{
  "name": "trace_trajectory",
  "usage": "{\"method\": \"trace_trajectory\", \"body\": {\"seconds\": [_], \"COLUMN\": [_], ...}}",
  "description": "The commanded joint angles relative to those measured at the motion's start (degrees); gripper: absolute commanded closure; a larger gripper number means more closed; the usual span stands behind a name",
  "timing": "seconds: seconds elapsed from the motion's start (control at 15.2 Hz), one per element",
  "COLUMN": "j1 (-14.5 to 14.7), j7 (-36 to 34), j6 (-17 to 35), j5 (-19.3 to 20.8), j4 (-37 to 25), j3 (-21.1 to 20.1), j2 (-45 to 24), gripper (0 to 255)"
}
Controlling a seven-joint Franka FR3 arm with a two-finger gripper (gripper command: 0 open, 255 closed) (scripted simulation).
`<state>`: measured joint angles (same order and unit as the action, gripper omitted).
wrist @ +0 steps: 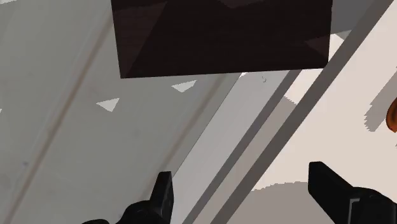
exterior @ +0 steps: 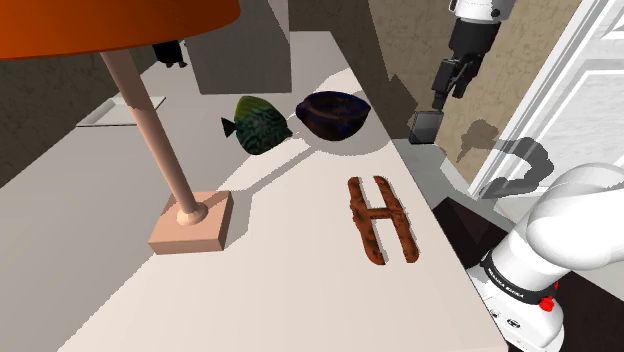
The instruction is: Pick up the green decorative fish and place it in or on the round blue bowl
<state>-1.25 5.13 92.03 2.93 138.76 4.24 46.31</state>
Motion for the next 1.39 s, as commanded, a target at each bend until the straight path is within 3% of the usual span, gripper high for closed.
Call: {"method": "trace_trajectory", "body": {"seconds": [0.0,0.66,1.32], "j1": [0.0,1.5,2.35], "j7": [0.0,-20.56,-37.89], "j6": [0.0,8.06,17.75], "j5": [0.0,-14.64,-25.11], "j4": [0.0,-3.87,-14.34], "j3": [0.0,-7.84,-13.32], "j2": [0.0,-12.02,-28.32], "gripper": [0,0,0]}}
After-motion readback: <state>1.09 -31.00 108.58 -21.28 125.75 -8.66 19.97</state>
